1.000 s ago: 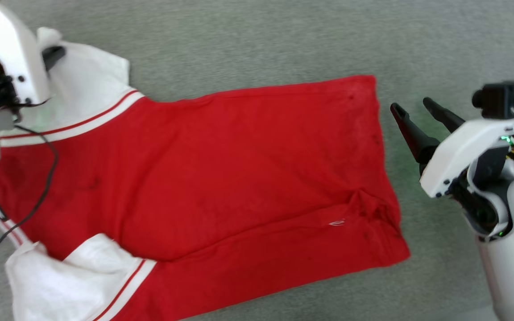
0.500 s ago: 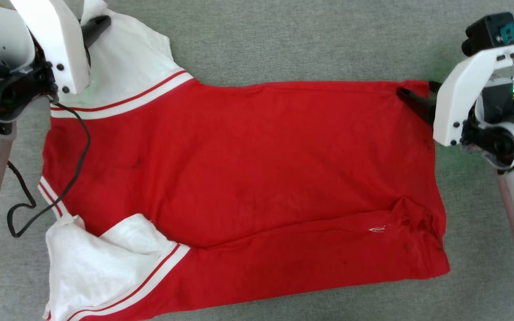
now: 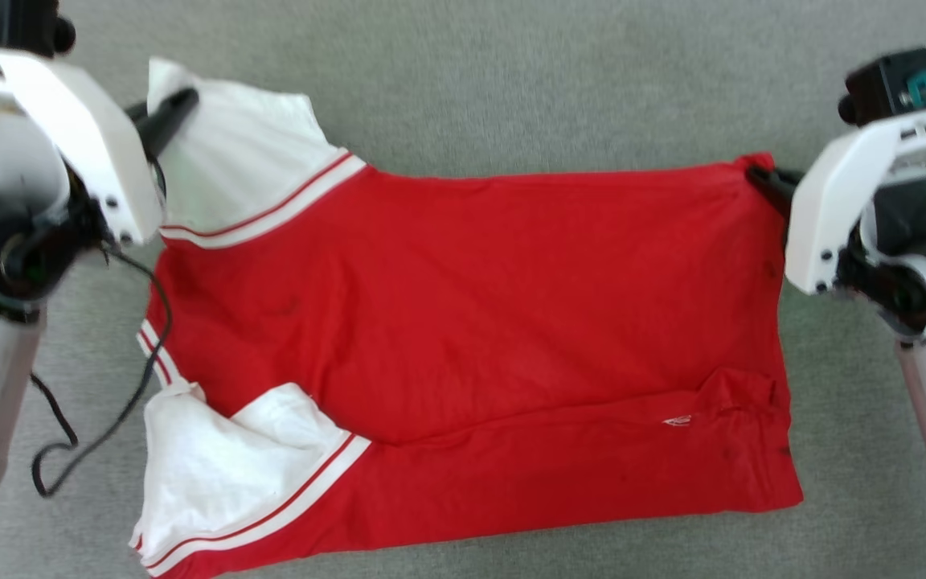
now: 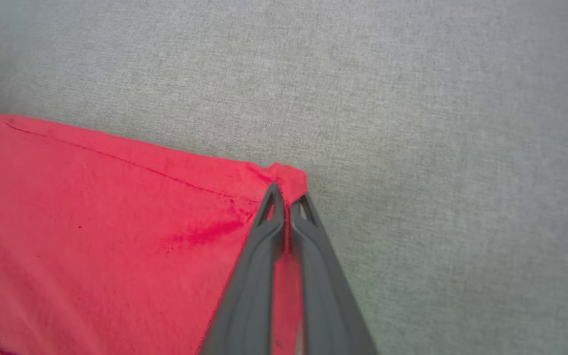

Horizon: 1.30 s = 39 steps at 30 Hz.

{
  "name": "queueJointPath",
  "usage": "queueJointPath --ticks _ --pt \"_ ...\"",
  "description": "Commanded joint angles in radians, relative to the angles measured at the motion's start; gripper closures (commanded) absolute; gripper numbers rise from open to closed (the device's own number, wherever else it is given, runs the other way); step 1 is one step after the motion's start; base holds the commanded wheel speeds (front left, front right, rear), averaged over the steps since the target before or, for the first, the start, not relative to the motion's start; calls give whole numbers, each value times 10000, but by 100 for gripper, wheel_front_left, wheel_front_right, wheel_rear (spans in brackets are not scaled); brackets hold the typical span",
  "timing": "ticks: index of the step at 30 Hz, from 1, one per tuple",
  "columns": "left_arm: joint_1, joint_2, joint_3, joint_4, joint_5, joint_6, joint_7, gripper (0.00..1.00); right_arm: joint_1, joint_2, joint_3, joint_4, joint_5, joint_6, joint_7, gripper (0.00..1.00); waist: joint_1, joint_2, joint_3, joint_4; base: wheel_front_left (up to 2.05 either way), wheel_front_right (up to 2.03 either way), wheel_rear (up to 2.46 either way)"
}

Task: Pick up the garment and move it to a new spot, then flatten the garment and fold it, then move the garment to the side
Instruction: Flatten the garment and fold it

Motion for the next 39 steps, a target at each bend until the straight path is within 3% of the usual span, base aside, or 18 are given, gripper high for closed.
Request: queueJointPath --ticks 1,7,14,22,23,24,25,33,39 --pt "328 59 68 -105 -44 49 -164 100 349 -90 -108 -148 -46 -4 -107 100 0 0 -500 141 0 0 0" --pt "2309 279 435 -999 -262 400 -1058 100 1922 -17 -611 -1076 63 -4 -568 100 0 0 -1332 304 0 0 0" --pt "5209 269 775 -2077 -511 1236 -1930 100 3959 197 -1248 -1616 215 -4 -879 100 0 0 -1909 499 0 0 0" --pt "7645 -359 494 -1882 -1122 1853 -2077 100 5724 567 -1780 -1356 401 -4 -1311 100 0 0 -2260 594 0 0 0" --pt "7814 -503 423 -1747 -1223 1856 -2008 95 5907 622 -1792 -1299 422 -4 -1345 55 0 0 -2291 601 0 0 0" --pt "7942 -518 285 -1608 -1212 1802 -1936 43 6070 662 -1782 -1249 414 -4 -1407 0 0 0 -2321 599 0 0 0" --pt "7993 -645 193 -1466 -1269 1736 -1913 0 6172 697 -1742 -1228 383 -4 -1525 0 0 0 -2344 590 0 0 0" --pt "7862 -1252 170 -1081 -693 1178 -3631 0 6709 861 -1614 -1608 331 -4 -3047 0 0 0 -2752 456 0 0 0" --pt "7664 -1670 386 -1796 193 1561 -5358 0 6880 626 -1716 -2657 370 -4 -3458 0 0 0 -3130 449 0 0 0"
